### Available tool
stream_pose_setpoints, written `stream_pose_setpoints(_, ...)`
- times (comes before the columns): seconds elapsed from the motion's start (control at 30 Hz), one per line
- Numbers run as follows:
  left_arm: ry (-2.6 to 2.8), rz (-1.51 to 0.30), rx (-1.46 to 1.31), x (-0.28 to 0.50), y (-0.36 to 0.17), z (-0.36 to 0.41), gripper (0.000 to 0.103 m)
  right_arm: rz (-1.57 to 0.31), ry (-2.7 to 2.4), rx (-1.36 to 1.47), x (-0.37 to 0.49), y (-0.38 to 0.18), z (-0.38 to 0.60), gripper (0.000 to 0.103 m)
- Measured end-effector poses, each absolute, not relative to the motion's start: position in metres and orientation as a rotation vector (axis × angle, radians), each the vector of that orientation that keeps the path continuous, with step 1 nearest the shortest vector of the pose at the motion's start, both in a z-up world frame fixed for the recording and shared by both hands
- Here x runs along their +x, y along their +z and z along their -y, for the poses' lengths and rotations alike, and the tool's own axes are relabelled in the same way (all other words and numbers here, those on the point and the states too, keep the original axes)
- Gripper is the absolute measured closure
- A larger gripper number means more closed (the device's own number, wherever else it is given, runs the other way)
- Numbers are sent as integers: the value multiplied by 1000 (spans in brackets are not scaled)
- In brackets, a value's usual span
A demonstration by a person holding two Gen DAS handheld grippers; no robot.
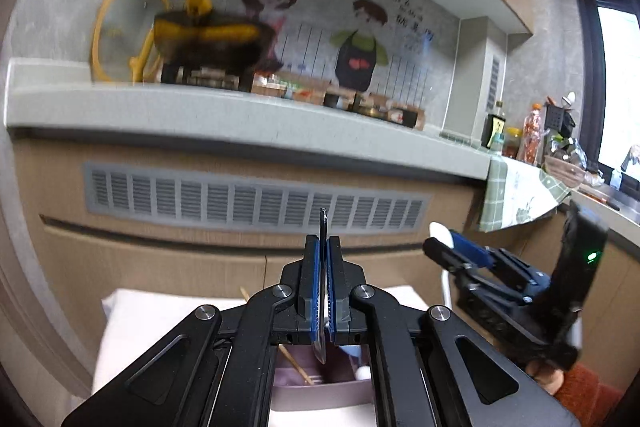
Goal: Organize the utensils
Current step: 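Drop the white spoon into the holder with the right tool while the left tool drops the metal spoon in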
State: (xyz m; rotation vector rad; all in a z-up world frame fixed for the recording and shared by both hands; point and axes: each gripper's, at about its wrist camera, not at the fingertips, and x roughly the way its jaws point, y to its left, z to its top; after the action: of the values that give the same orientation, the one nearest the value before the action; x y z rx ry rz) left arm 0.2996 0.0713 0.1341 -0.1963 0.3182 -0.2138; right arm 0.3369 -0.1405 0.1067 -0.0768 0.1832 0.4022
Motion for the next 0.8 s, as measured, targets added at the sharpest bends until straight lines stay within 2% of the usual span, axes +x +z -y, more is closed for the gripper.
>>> stream_pose_setpoints(0.17,-250,-395,-283,328,102,-80,100,-210,328,-156,363,66,130,71)
stream_pose_setpoints(0.23,-298,-428,-339,336,88,-83,96,-234,337,-175,367,55,130,70)
stream_pose_setpoints(0.27,-315,-438,-355,339,84,-84,92,-263,360,-171,369,51,132,69)
stream_pose_setpoints(0.37,-313,-437,-372,334,77,-87,66,-316,395,-148,369,48,140,69)
stream_pose_setpoints(0.47,-295,-422,-358,314,78,-90,65,-300,345,-134,354,55,153,69)
stream_pose_setpoints(0.6,-223,-457,-299,279,68,-93,65,-329,360,-118,322,62,166,60)
stream_pose_setpoints(0.8,-121,-631,-200,224,16,-87,65,-549,506,-190,273,31,151,59)
